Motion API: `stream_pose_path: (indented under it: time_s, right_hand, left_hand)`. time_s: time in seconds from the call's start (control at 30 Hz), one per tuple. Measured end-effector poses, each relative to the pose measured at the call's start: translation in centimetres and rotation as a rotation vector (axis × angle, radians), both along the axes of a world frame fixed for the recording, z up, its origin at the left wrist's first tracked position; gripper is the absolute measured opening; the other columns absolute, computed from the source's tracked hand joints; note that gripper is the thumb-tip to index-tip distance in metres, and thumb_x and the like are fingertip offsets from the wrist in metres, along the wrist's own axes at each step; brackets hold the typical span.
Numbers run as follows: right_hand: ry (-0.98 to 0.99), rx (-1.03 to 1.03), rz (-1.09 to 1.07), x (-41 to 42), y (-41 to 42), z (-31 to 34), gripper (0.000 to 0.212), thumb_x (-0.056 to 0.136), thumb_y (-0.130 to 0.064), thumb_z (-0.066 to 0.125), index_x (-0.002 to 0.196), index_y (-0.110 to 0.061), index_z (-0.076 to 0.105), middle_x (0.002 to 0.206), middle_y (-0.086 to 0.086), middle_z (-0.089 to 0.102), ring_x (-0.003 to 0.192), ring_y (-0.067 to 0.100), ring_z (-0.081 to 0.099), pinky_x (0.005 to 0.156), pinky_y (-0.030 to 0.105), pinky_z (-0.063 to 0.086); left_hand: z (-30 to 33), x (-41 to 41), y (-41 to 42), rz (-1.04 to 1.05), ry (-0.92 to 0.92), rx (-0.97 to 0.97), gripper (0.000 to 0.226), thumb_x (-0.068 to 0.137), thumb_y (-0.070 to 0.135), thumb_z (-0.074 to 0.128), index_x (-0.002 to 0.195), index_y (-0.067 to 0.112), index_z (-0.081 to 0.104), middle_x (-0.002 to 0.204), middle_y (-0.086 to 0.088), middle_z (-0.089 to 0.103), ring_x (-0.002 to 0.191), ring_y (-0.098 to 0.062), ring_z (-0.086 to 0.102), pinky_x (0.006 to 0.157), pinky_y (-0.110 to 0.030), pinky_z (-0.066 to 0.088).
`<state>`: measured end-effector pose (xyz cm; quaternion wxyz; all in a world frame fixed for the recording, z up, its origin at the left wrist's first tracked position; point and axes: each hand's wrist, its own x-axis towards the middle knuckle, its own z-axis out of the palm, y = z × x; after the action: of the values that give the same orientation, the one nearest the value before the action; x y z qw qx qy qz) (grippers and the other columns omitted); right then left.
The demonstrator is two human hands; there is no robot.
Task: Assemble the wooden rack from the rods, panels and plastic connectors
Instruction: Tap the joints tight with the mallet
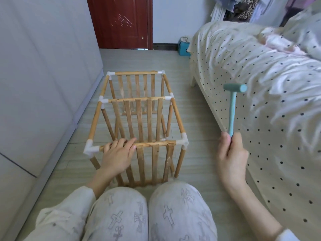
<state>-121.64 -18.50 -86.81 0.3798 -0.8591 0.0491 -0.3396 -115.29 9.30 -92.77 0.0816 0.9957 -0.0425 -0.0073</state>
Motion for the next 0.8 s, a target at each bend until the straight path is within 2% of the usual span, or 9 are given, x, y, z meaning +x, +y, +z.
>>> stream_pose_path:
  time_s: [0.13, 0.17, 0.33, 0.4, 0.5, 0.6, 0.67, 0.73, 0.8]
  right_hand:
    - [0.782, -0.32, 0.074, -1.6, -0.4, -5.5, 0.029, 0.101, -0.035, 0.028, 0.083, -0.013, 0.037, 0.081, 0.018, 0.065, 0.079, 0.042, 0.061, 0.062, 0.039, 0.043]
    - [0.755, -0.289, 0.068, -1.4, -0.6, -5.4, 0.031, 0.1, -0.036, 0.028, 0.081, -0.014, 0.038, 0.078, 0.015, 0.064, 0.079, 0.042, 0.059, 0.062, 0.039, 0.041]
    - [0.086, 0.049, -0.013, -0.7, -0.6, -0.6, 0.034, 0.098, -0.036, 0.031, 0.071, -0.015, 0.036, 0.052, 0.003, 0.044, 0.046, 0.028, 0.041, 0.048, 0.038, 0.029]
    - [0.274, -0.049, 0.003, -0.9, -0.2, -2.2, 0.033, 0.097, -0.036, 0.028, 0.081, -0.01, 0.04, 0.061, 0.011, 0.055, 0.055, 0.038, 0.054, 0.05, 0.039, 0.036]
    - [0.871, -0.39, 0.107, -1.8, -0.5, -6.2, 0.032, 0.101, -0.039, 0.024, 0.087, -0.015, 0.041, 0.09, 0.014, 0.067, 0.085, 0.038, 0.061, 0.066, 0.038, 0.043]
    - [0.755, -0.221, 0.08, -1.5, -1.0, -5.7, 0.036, 0.1, -0.038, 0.027, 0.068, -0.021, 0.034, 0.076, 0.01, 0.061, 0.077, 0.037, 0.058, 0.063, 0.037, 0.04]
    - [0.644, -0.019, 0.087, -1.2, -0.9, -4.7, 0.038, 0.099, -0.035, 0.031, 0.066, -0.018, 0.038, 0.066, 0.007, 0.057, 0.065, 0.033, 0.052, 0.063, 0.04, 0.044]
    - [0.614, 0.124, 0.135, -0.6, -0.2, -4.1, 0.039, 0.1, -0.031, 0.033, 0.07, -0.011, 0.047, 0.064, 0.006, 0.059, 0.06, 0.025, 0.054, 0.067, 0.043, 0.049]
    - [0.653, 0.179, 0.217, 0.7, 1.2, -4.0, 0.038, 0.1, -0.029, 0.033, 0.081, -0.007, 0.057, 0.076, 0.006, 0.065, 0.071, 0.021, 0.062, 0.076, 0.043, 0.053]
  left_hand:
    - [0.0, -0.1, 0.0, -0.006, 0.026, 0.002, 0.047, 0.099, 0.041, 0.01, 0.143, 0.036, 0.026, 0.135, 0.005, 0.043, 0.128, -0.017, 0.034, 0.106, -0.037, 0.02]
    - [0.1, 0.0, -0.1, -0.005, 0.024, 0.003, 0.047, 0.099, 0.041, 0.01, 0.143, 0.036, 0.026, 0.135, 0.005, 0.042, 0.128, -0.017, 0.034, 0.106, -0.037, 0.019]
    - [0.2, -0.1, -0.1, -0.002, 0.039, -0.007, 0.047, 0.1, 0.04, 0.01, 0.145, 0.035, 0.024, 0.136, 0.004, 0.041, 0.13, -0.018, 0.032, 0.108, -0.037, 0.018]
    - [0.2, 0.1, 0.0, -0.003, 0.052, 0.003, 0.048, 0.1, 0.04, 0.01, 0.146, 0.033, 0.022, 0.139, 0.004, 0.04, 0.134, -0.017, 0.028, 0.111, -0.038, 0.014]
    - [0.5, 0.1, 0.1, -0.041, 0.116, 0.004, 0.048, 0.101, 0.039, 0.012, 0.148, 0.031, 0.016, 0.148, 0.002, 0.03, 0.142, -0.018, 0.014, 0.116, -0.04, 0.004]
    - [1.1, 0.0, 1.4, -0.116, 0.125, -0.145, 0.047, 0.102, 0.03, 0.025, 0.148, 0.027, 0.018, 0.154, 0.003, 0.02, 0.145, -0.017, 0.006, 0.118, -0.04, 0.001]
    - [1.1, -0.6, 3.2, -0.055, 0.0, -0.256, 0.049, 0.099, 0.016, 0.035, 0.146, 0.022, 0.025, 0.152, 0.001, 0.024, 0.144, -0.018, 0.01, 0.118, -0.043, 0.006]
    - [0.7, -1.2, 5.9, 0.142, -0.119, -0.315, 0.056, 0.091, 0.003, 0.044, 0.144, 0.016, 0.031, 0.147, -0.007, 0.031, 0.138, -0.025, 0.026, 0.114, -0.044, 0.021]
    - [0.8, -2.3, 7.9, 0.303, -0.083, -0.443, 0.059, 0.088, -0.002, 0.048, 0.143, 0.011, 0.031, 0.142, -0.014, 0.036, 0.123, -0.031, 0.041, 0.097, -0.038, 0.037]
